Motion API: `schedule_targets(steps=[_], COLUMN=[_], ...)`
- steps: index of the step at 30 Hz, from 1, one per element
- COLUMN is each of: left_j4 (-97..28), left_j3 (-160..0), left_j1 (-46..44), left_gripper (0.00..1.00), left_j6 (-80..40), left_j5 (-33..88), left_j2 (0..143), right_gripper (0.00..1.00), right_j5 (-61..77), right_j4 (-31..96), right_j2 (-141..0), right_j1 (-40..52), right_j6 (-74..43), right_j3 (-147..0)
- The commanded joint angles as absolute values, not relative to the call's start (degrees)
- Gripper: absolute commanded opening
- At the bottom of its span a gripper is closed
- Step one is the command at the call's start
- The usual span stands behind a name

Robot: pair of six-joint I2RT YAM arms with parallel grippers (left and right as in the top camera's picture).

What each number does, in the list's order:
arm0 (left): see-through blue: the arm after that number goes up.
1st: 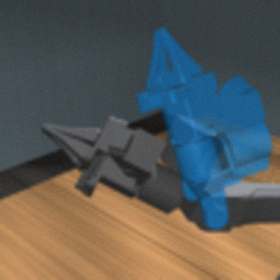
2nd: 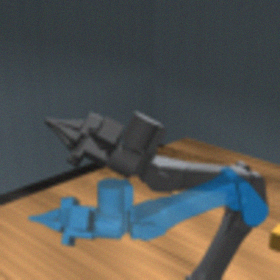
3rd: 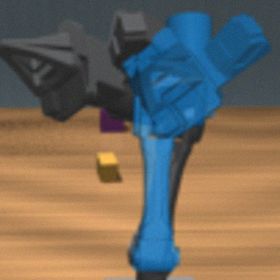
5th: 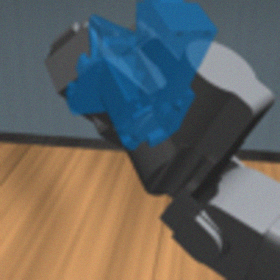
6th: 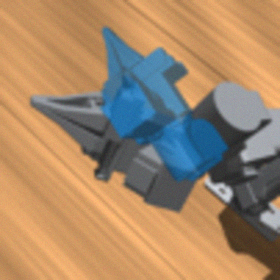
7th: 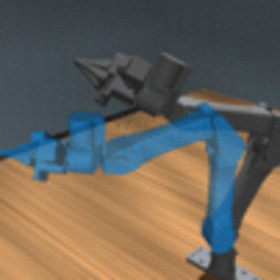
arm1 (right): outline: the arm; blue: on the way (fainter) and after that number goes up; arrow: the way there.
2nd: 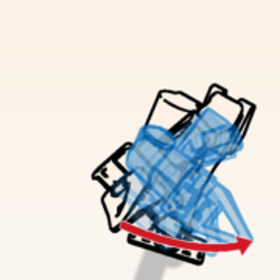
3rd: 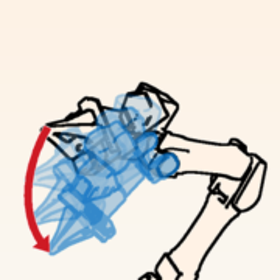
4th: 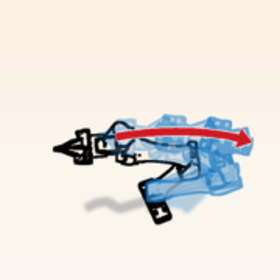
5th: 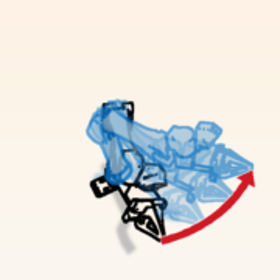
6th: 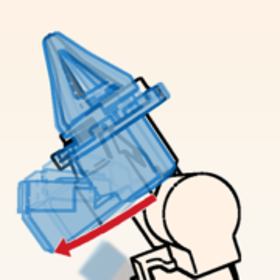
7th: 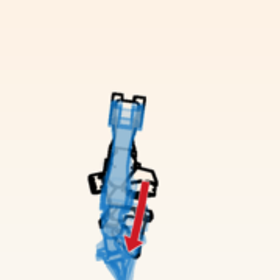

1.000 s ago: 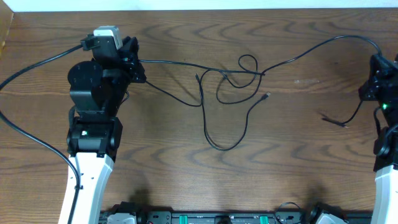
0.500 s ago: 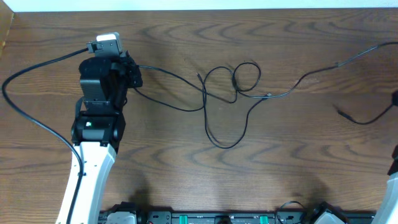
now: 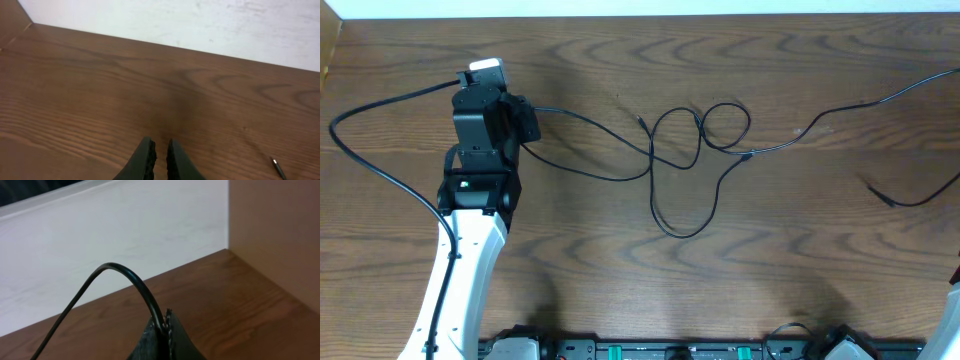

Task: Untangle cables
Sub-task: 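Carry the black cable off the right edge with the right gripper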

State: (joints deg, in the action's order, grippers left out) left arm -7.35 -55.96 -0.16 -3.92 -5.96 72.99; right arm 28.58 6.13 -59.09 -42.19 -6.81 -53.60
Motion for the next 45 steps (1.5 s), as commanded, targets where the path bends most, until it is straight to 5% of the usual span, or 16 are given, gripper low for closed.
schedule_targets(steps=[1, 10, 26, 36, 45], left_j4=[-7.75, -13.78, -17.96, -17.54, -17.5], left_j3=[-56.49, -56.49, -56.49, -56.49, -56.49], left_j1=[0.1, 2.09, 13.21, 13.21, 13.21], left_gripper=[0.08, 0.08, 0.08, 0.07, 0.08], left_j6=[-2.33, -2.44, -7.2, -7.16, -7.18], left_j5=[-10.2, -30.76, -30.41, -14.26, -2.92], left_j2=[73.58, 75.7, 76.51, 76.51, 76.51], right_gripper=[0.01, 0.01, 0.01, 0.01, 0.01], right_j5=[29.89, 24.16, 19.86, 19.29, 12.67], right_j4=[5.48, 5.08, 7.35, 3.16, -14.17], right_j2=[-58.65, -58.02, -58.24, -60.07, -68.79], right_j1=[-42.35, -42.46, -42.44, -42.44, -42.46], right_j6=[-7.7, -7.68, -9.23, -9.17, -9.19], right_j3=[-54.48, -54.48, -54.48, -54.48, -54.48])
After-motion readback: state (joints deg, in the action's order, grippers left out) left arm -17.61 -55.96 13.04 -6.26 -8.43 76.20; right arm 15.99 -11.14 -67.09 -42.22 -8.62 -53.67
